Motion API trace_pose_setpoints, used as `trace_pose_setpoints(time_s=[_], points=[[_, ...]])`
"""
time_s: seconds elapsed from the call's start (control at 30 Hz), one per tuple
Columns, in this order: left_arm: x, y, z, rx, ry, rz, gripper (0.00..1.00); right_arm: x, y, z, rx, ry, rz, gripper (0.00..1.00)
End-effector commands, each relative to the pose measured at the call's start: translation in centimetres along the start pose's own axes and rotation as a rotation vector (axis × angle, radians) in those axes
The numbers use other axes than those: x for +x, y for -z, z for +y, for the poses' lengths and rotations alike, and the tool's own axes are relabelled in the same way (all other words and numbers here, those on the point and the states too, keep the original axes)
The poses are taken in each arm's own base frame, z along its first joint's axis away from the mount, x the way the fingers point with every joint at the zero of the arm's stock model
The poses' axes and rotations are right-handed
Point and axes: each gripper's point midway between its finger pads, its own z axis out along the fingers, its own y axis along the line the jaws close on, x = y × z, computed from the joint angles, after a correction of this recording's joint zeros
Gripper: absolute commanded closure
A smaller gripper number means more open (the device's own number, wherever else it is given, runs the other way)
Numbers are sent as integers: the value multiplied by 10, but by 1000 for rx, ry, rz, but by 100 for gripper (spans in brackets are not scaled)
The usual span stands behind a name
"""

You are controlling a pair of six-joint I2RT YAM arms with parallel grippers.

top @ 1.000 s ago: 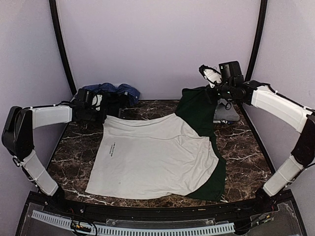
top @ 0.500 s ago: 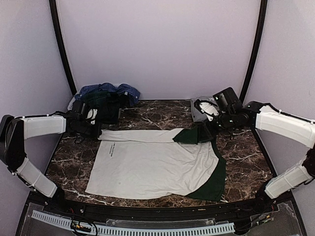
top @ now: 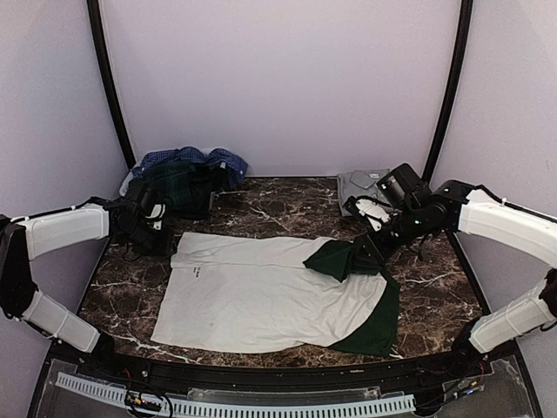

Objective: Fold and stack the mixed laundry pile
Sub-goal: Fold the flattened T-shirt at the center of the board.

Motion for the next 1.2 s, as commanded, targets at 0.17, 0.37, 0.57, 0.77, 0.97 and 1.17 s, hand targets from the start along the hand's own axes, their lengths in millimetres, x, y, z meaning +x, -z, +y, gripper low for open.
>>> trace_pose_setpoints(time_s=[0.17,0.37,0.57,0.77,0.97,1.17], points=[[-40,33,-2,-3,42,-134,47,0,39,18,-70,-51,-19,23],[-61,-4,-20,49,16,-69,48,-24,32,-9,-30,-144,-99,15],[-67,-41,-39,131,-6,-22,51,-41,-38,-26,-20,-165,-13,21],[-34,-74,-31,79,-1,116,55,-25,-106,-48,-34,-195,99,25],[3,-77,-29,56,14,208,62,0,-134,-78,-3,-236,178,26],[19,-60,-47,72,-19,226,69,1,-131,-107,83,-223,192,31]])
